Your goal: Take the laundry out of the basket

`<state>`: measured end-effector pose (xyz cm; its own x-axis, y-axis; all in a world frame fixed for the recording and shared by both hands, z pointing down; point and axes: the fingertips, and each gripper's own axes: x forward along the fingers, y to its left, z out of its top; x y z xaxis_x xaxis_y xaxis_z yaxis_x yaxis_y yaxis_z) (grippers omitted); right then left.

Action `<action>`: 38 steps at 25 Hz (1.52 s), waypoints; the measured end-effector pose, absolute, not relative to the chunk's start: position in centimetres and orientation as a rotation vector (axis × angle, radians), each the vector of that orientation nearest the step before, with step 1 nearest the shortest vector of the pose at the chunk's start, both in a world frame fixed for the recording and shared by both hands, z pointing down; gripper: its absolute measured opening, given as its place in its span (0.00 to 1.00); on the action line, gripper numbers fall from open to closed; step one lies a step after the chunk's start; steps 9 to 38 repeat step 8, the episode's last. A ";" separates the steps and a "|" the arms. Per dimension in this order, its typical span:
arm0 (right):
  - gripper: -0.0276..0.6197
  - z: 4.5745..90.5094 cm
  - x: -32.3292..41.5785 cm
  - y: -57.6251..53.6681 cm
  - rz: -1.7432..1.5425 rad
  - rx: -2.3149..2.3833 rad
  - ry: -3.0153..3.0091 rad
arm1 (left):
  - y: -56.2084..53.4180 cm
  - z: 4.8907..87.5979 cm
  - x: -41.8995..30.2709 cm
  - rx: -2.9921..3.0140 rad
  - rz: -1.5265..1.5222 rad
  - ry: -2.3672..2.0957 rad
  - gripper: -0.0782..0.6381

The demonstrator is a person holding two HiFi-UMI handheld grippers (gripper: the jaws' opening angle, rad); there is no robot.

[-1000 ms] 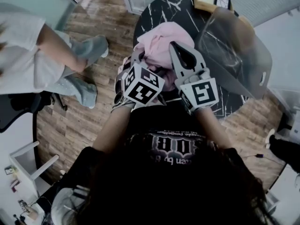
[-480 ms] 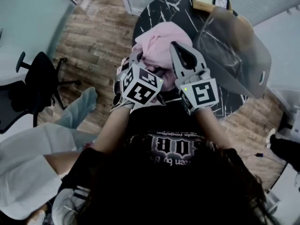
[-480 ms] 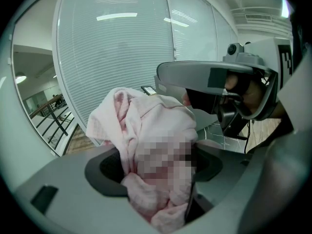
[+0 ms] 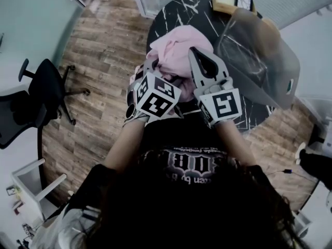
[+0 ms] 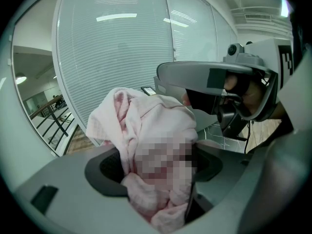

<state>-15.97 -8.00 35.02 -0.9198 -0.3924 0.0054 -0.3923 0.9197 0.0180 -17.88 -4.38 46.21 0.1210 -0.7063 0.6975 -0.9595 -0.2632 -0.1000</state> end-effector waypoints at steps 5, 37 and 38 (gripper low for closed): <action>0.08 35.3 -15.8 -7.9 -0.003 0.625 -3.042 | -4.4 46.1 -17.8 2.032 0.922 -1.618 0.58; 0.08 34.9 -15.9 -7.9 -0.037 0.627 -3.075 | -4.3 46.1 -17.7 2.032 0.922 -1.614 0.58; 0.08 34.9 -15.9 -7.9 -0.037 0.627 -3.075 | -4.3 46.1 -17.7 2.032 0.922 -1.614 0.58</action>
